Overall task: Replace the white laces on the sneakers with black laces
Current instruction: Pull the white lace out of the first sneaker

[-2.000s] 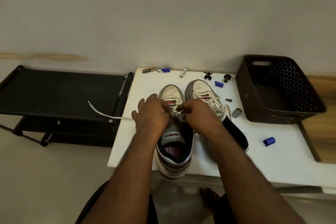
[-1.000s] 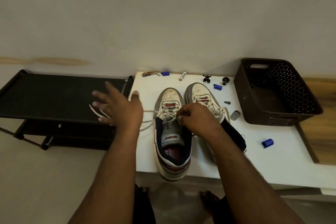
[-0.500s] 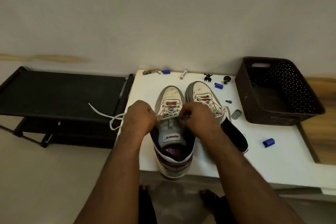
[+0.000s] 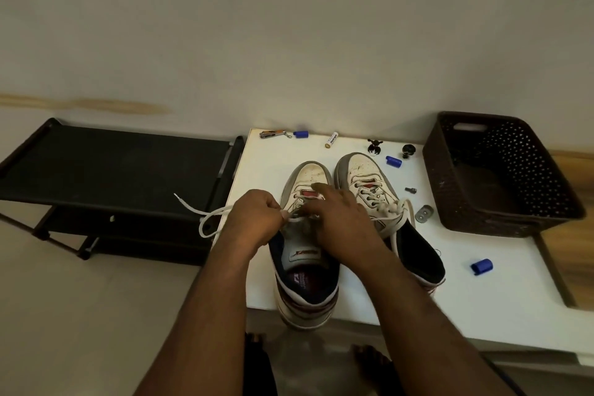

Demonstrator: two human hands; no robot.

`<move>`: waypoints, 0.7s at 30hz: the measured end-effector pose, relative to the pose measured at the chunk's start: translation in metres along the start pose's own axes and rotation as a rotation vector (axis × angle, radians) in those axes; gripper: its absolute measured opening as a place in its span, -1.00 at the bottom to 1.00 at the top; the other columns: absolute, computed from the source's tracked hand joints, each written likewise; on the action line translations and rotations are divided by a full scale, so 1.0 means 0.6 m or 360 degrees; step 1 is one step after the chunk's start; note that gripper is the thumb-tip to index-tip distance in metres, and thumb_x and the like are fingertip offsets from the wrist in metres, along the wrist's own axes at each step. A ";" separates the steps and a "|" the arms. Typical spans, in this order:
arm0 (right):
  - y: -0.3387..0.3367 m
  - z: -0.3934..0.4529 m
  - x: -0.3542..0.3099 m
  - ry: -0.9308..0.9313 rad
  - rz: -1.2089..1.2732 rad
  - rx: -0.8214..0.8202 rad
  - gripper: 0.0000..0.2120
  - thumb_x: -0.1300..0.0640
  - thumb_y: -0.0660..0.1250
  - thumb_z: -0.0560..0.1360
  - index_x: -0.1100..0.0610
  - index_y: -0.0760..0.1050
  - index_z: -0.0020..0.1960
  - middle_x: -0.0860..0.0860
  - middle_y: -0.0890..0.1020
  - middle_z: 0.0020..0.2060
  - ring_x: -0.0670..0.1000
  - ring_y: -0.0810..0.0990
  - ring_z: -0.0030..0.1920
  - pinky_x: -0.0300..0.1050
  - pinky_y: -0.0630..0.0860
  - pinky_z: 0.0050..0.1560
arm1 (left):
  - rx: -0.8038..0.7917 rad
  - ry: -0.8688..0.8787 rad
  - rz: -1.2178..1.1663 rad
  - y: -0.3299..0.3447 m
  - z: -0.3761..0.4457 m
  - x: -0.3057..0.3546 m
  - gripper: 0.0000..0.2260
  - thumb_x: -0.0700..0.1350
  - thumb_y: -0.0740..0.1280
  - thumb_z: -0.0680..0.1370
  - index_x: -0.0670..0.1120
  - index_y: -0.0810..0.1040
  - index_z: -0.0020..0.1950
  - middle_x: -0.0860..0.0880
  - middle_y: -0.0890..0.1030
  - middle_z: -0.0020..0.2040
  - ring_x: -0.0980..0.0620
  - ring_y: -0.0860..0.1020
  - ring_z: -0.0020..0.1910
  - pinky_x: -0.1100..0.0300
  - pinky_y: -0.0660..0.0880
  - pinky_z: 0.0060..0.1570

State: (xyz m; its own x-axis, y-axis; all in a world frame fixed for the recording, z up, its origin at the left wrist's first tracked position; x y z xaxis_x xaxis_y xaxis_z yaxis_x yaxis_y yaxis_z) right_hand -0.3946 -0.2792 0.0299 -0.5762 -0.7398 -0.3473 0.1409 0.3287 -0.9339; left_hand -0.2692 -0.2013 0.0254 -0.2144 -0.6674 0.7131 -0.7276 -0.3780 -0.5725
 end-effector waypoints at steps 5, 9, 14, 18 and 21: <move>0.006 0.011 -0.007 0.0107 0.0354 0.0266 -0.87 0.11 0.38 0.49 0.09 0.65 0.01 -0.05 0.53 0.21 -0.03 0.43 0.21 -0.23 0.30 0.21 | 0.0046 -0.0049 -0.0019 -0.004 -0.002 0.002 -0.87 -0.21 0.41 0.50 -0.14 0.56 -0.26 -0.16 0.61 -0.20 -0.14 0.61 -0.18 0.07 0.60 -0.26; -0.034 0.001 0.038 0.0778 0.1275 0.0708 -0.93 0.17 0.37 0.50 0.10 0.59 -0.03 -0.10 0.57 -0.03 -0.20 0.51 -0.07 -0.51 0.34 -0.14 | 0.0073 -0.0047 0.0013 -0.010 -0.002 0.000 -0.81 -0.18 0.43 0.50 -0.14 0.51 -0.30 -0.15 0.60 -0.21 -0.12 0.58 -0.21 0.07 0.59 -0.26; -0.015 0.004 0.000 0.0251 0.0623 0.0353 -0.58 0.05 0.41 0.47 -0.02 0.48 0.32 -0.02 0.28 0.45 0.05 0.18 0.47 -0.01 0.17 0.46 | 0.0024 -0.0004 0.0109 -0.007 -0.008 0.014 -0.89 -0.17 0.42 0.50 -0.12 0.55 -0.22 -0.13 0.61 -0.18 -0.13 0.62 -0.16 0.02 0.64 -0.17; 0.016 0.011 -0.013 0.0091 -0.0038 0.0124 -0.78 -0.01 0.32 0.53 -0.01 0.61 0.13 -0.04 0.16 0.53 0.11 0.02 0.53 0.06 0.07 0.46 | 0.0035 0.0002 0.0088 -0.008 -0.008 0.011 -0.89 -0.21 0.39 0.50 -0.12 0.56 -0.23 -0.13 0.60 -0.21 -0.12 0.61 -0.18 0.02 0.64 -0.20; -0.013 0.011 -0.011 0.0338 0.0964 0.0559 -0.89 0.13 0.36 0.52 0.13 0.65 -0.04 -0.09 0.45 0.34 -0.11 0.36 0.34 -0.23 0.29 0.26 | 0.0026 -0.0018 0.0086 -0.008 -0.009 0.011 -0.88 -0.20 0.39 0.51 -0.11 0.53 -0.23 -0.13 0.59 -0.20 -0.13 0.61 -0.18 -0.02 0.65 -0.18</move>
State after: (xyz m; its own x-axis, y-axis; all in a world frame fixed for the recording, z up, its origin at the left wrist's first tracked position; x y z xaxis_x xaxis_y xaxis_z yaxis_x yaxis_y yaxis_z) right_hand -0.3867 -0.2808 0.0387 -0.4538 -0.3464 -0.8210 0.7138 0.4103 -0.5676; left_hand -0.2704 -0.2004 0.0349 -0.2456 -0.6943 0.6765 -0.7045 -0.3515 -0.6165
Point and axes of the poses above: each hand's wrist, its own z-axis towards the middle knuckle, its own y-axis out of the palm, x = y × z, the point moved 2 cm from there along z, towards the middle knuckle
